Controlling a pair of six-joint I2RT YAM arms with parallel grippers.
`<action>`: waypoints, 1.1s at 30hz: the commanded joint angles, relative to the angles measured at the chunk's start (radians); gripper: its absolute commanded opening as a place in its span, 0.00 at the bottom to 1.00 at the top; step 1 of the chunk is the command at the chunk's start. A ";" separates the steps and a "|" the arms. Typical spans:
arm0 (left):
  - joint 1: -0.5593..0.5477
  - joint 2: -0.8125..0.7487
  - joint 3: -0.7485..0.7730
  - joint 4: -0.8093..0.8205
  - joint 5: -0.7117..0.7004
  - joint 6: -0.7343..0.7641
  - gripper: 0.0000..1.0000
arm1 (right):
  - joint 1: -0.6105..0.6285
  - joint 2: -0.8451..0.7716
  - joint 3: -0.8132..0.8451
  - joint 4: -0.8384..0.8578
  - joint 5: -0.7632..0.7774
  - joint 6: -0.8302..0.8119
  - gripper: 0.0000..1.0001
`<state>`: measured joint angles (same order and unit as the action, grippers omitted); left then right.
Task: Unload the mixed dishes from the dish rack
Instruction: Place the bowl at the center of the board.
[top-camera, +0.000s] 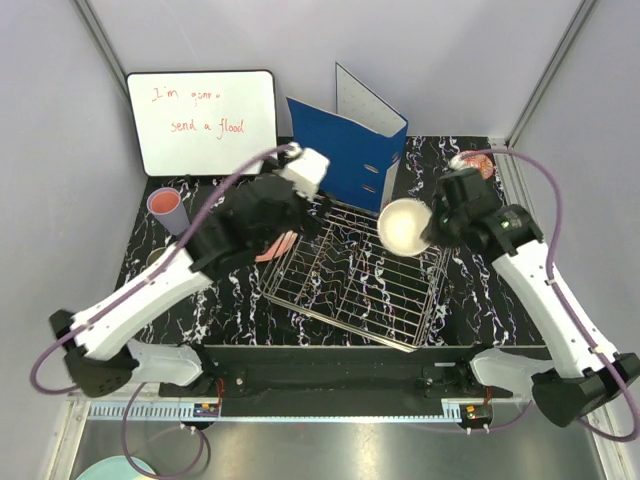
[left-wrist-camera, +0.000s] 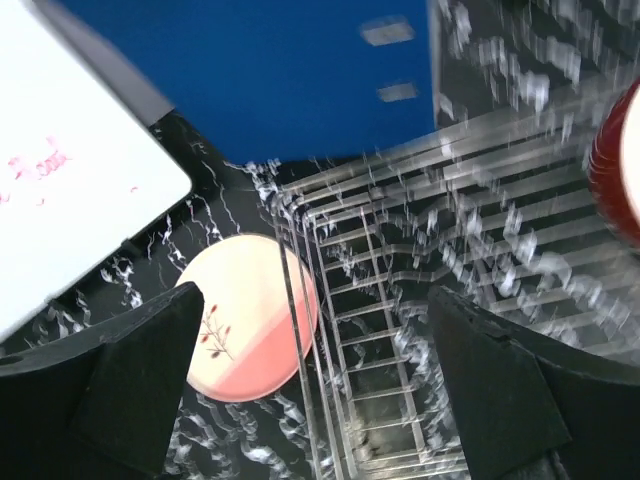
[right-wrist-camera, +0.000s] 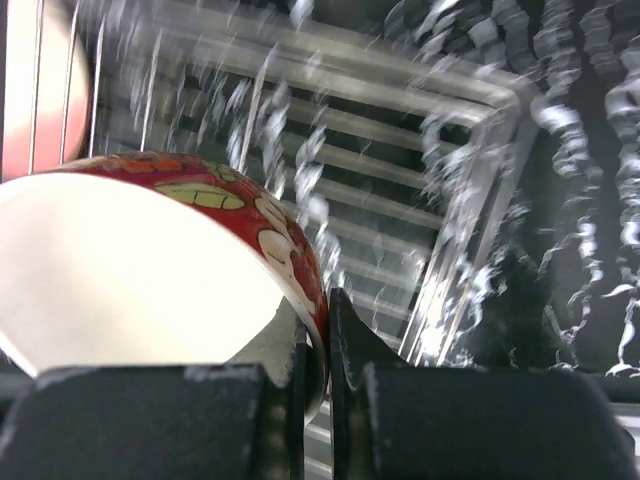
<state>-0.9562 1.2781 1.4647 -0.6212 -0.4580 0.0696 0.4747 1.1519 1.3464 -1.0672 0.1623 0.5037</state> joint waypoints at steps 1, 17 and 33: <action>0.034 -0.160 -0.067 0.135 -0.047 -0.229 0.99 | -0.282 0.072 0.100 0.154 -0.079 0.050 0.00; 0.050 -0.506 -0.429 0.207 -0.060 -0.372 0.99 | -0.669 0.543 0.243 0.372 -0.044 0.187 0.00; 0.050 -0.468 -0.504 0.196 -0.036 -0.372 0.99 | -0.723 0.818 0.289 0.343 -0.066 0.193 0.00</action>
<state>-0.9104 0.7952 0.9546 -0.4694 -0.5152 -0.2867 -0.2390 1.9530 1.5837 -0.7750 0.1127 0.6842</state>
